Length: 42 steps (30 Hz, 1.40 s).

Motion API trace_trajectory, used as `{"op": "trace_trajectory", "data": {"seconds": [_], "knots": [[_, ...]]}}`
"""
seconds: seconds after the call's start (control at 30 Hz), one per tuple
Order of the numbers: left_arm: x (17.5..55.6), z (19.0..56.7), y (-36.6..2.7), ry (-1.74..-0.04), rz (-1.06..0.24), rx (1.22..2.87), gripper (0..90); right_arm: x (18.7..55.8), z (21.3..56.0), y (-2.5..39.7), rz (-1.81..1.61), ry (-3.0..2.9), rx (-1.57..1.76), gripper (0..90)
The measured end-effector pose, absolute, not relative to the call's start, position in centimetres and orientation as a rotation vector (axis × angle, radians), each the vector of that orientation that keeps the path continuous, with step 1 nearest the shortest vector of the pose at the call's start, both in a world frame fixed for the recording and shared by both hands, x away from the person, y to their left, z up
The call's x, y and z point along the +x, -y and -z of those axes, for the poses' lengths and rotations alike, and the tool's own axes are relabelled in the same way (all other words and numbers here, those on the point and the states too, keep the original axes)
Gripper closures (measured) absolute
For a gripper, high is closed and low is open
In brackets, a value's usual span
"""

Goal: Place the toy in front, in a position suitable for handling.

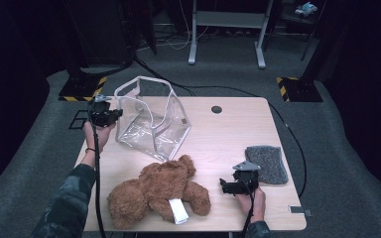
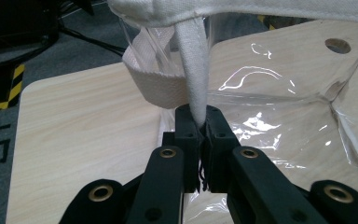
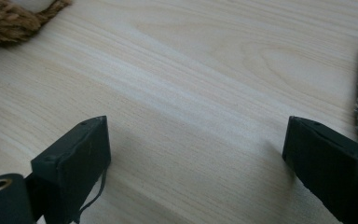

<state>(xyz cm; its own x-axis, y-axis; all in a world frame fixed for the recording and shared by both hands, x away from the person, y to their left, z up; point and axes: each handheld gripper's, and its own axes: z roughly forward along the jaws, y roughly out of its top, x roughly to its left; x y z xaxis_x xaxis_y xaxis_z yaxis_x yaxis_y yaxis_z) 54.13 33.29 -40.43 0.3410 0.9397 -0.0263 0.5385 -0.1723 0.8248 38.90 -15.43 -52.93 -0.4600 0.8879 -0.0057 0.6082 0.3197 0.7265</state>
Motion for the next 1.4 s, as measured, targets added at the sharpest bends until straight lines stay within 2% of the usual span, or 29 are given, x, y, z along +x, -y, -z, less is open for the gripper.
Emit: {"op": "trace_trajectory", "data": {"seconds": [1.4], "knots": [[49.3, 40.3, -38.9, -1.468, -0.726, 1.736, 86.2, 38.9, 52.9, 15.4, -0.937, -2.186, 1.331, 6.8]]}}
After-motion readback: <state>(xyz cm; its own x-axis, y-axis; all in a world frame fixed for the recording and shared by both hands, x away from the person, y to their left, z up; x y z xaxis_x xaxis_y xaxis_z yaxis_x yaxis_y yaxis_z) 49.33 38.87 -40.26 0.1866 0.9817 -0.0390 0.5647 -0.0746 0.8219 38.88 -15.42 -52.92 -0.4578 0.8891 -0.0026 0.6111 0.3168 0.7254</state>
